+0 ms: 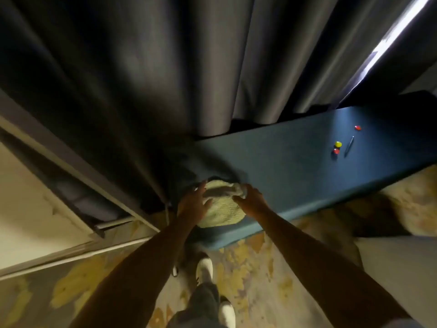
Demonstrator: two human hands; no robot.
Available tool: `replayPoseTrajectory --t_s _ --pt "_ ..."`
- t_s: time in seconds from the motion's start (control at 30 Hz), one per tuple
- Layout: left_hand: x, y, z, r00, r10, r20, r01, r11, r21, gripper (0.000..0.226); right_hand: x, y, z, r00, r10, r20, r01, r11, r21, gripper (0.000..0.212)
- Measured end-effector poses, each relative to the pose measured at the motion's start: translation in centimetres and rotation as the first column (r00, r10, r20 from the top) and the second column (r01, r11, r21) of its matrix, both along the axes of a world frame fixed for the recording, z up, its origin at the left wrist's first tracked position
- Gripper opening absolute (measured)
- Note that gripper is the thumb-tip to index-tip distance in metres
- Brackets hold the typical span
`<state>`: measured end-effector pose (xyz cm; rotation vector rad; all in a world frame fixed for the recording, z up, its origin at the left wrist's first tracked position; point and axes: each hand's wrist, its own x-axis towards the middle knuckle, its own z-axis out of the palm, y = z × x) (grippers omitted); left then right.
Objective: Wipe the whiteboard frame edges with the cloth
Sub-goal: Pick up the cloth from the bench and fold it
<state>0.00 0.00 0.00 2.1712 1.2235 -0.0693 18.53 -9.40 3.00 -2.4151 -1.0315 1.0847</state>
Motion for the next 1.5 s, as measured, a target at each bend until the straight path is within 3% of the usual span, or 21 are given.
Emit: replayPoseTrajectory --t_s 0.13,0.23,0.37,0.43,0.6,0.73,0.83,0.9,0.97,1.07,1.13,1.23,1.33,1.4,1.5 --pt "0.4 0.3 -1.5 0.999 0.027 0.021 -0.025 0.997 -0.079 0.081 -0.4 1.1 -1.8 0.988 -0.154 0.004 0.154 0.985 -0.079 0.079" --pt "0.3 0.8 -2.7 0.991 -0.021 -0.132 0.016 0.999 -0.039 0.085 -1.0 2.4 -3.0 0.983 -0.184 0.026 0.186 0.971 -0.152 0.085" --pt "0.3 1.3 -2.8 0.965 -0.035 -0.261 -0.003 0.99 -0.143 0.091 -1.1 3.9 -2.5 0.994 -0.101 -0.048 0.086 0.963 -0.257 0.073" --pt "-0.1 1.8 -2.6 0.973 0.02 -0.231 -0.087 0.955 -0.283 0.083 -1.2 4.7 -1.5 0.989 -0.09 -0.119 0.068 0.982 -0.175 0.067" --pt "-2.5 1.3 1.4 0.958 0.287 -0.016 -0.265 0.86 -0.435 0.04 -0.7 4.6 3.1 0.92 -0.121 -0.374 0.153 0.987 0.055 0.049" --pt "-5.2 -0.5 7.8 0.84 0.459 0.289 -0.299 0.837 -0.459 0.021 -0.8 2.1 8.1 0.902 -0.027 -0.43 0.117 0.976 0.183 0.049" --pt "-7.5 -3.4 12.3 0.751 0.48 0.454 -0.243 0.839 -0.486 0.017 -2.4 -0.7 10.9 0.896 0.022 -0.444 0.09 0.969 0.231 0.046" --pt "-9.2 -5.4 14.1 0.742 0.441 0.504 -0.196 0.863 -0.466 0.011 -4.1 -2.2 12.6 0.821 -0.003 -0.572 0.209 0.933 0.294 0.04" --pt "-10.9 -7.7 15.2 0.75 0.405 0.523 -0.164 0.88 -0.446 0.012 -5.9 -3.1 14.6 0.751 -0.018 -0.66 0.314 0.889 0.333 0.035" --pt "-13.8 -10.8 16.3 0.728 0.426 0.537 -0.236 0.891 -0.387 0.022 -9.5 -3.5 18.4 0.802 0.021 -0.596 0.286 0.863 0.416 0.029" --pt "-16.3 -12.4 17.3 0.656 0.443 0.611 -0.305 0.896 -0.323 0.032 -12.7 -4.0 21.0 0.812 0.096 -0.576 0.248 0.836 0.489 0.028" --pt "-20.2 -14.4 19.7 0.531 0.374 0.76 -0.348 0.915 -0.207 0.063 -17.1 -5.3 23.9 0.737 0.262 -0.623 0.225 0.774 0.592 0.019" --pt "-24.6 -16.2 23.3 0.42 0.392 0.818 -0.318 0.908 -0.272 0.097 -22.0 -5.6 26.8 0.645 0.449 -0.619 0.133 0.731 0.669 0.037" --pt "-28.0 -17.3 25.0 0.347 0.436 0.83 -0.311 0.889 -0.337 0.092 -26.2 -5.4 28.5 0.605 0.526 -0.598 0.086 0.704 0.705 0.039" --pt "-31.6 -18.1 26.6 0.281 0.425 0.86 -0.366 0.876 -0.313 0.06 -30.8 -4.8 30.7 0.613 0.541 -0.576 0.145 0.639 0.755 0.035"
